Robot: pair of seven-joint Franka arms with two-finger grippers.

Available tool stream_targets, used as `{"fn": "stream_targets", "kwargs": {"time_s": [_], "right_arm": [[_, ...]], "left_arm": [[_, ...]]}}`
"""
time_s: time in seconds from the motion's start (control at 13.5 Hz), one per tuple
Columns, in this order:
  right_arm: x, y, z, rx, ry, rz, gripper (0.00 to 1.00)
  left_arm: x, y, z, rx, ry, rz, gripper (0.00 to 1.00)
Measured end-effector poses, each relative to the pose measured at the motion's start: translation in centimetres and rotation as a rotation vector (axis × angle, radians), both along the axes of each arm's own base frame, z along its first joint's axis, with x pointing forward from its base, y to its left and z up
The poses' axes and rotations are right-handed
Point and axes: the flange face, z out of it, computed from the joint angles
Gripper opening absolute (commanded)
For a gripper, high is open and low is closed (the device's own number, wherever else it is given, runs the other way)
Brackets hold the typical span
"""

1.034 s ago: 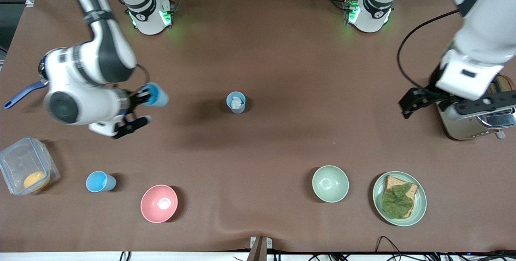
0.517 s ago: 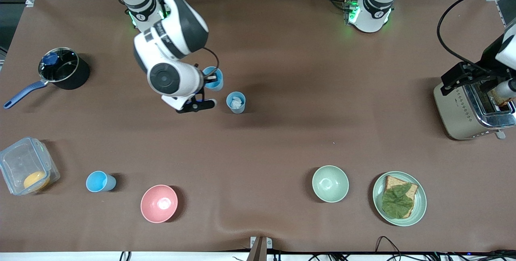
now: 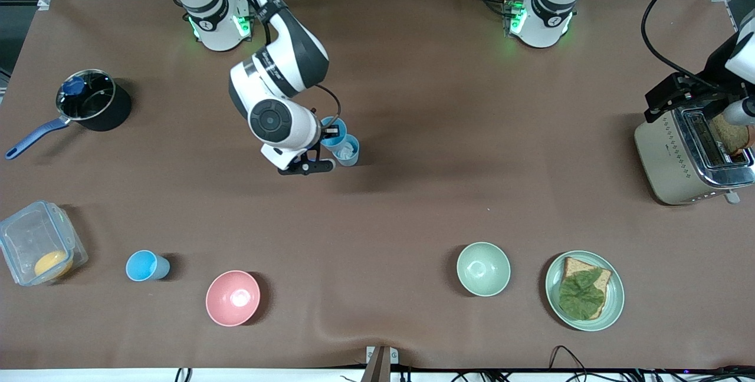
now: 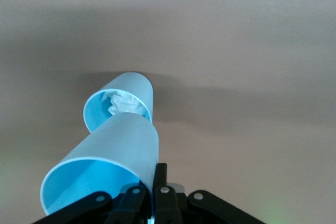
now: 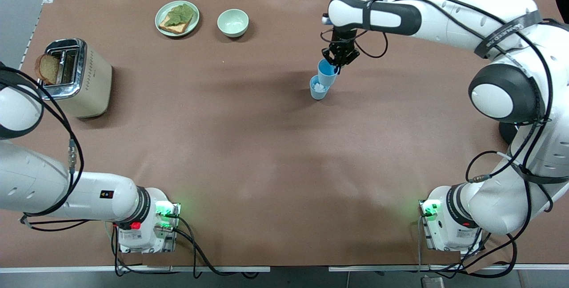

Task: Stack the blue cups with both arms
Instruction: 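Lower the blue cup onto the tissue cup and open the right gripper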

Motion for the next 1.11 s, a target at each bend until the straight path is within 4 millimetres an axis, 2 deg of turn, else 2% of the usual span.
{"fn": "stream_targets", "kwargs": {"time_s": [0.3,0.44,0.52,0.81,0.89,0.96,1.11], "right_arm": [[-0.59,1.19,-1.06,-0.007,-0.003,0.0,0.0],[-0.54,1.13,-1.07,-0.008,-0.003,-0.001,0.39],[-0.49,1.06,-1.08,-0.009,-0.004,-0.002,0.48],[-0.43,1.02,-1.05,-0.009,-0.006,-0.003,0.65],[-0.42,1.01,-1.04,-0.009,-0.006,-0.003,0.92],[-0.4,0.98,-1.05,-0.009,-0.006,-0.003,1.0],[-0.12,0.71,-0.95,-0.011,-0.009,-0.009,1.0]], "left_arm": [[-0.01,0.25,-0.07,0.0,0.003,0.005,1.0],[-0.01,0.29,-0.19,0.001,0.006,0.005,1.0],[0.0,0.35,-0.28,0.001,0.008,0.006,1.0],[0.0,0.36,-0.54,0.001,0.013,0.006,1.0],[0.0,0.35,-0.57,0.001,0.014,0.006,1.0],[0.0,0.36,-0.59,0.002,0.015,0.006,1.0],[0.0,0.37,-0.61,0.002,0.015,0.006,1.0]]}}
